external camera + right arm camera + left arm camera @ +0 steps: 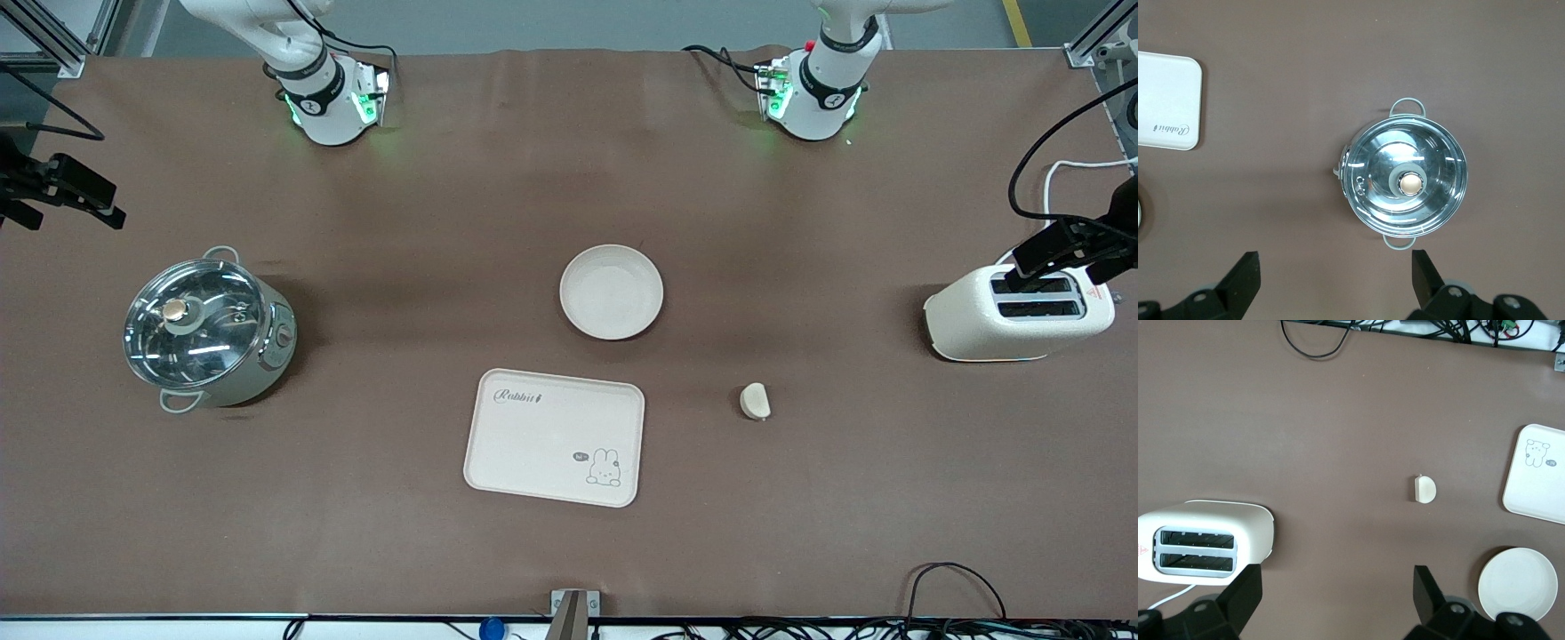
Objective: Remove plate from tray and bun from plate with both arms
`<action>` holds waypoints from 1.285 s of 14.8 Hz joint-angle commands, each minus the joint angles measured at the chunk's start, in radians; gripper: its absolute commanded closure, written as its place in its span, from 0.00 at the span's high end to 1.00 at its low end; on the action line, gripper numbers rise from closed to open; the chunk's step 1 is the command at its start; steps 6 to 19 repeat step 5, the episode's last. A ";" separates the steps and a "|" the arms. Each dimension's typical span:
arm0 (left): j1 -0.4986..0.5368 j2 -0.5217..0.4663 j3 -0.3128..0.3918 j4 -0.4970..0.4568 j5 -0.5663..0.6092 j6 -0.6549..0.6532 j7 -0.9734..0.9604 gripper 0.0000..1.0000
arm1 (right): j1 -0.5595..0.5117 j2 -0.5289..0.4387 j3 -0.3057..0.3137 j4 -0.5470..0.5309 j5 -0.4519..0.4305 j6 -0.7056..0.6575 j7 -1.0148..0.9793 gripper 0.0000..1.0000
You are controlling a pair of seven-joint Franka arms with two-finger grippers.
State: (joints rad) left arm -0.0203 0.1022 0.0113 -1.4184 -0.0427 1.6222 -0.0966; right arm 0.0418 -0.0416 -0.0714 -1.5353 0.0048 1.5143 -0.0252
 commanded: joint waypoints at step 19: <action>0.006 -0.019 -0.043 -0.001 0.049 -0.107 0.006 1.00 | -0.006 -0.006 0.007 -0.005 -0.002 -0.005 0.014 1.00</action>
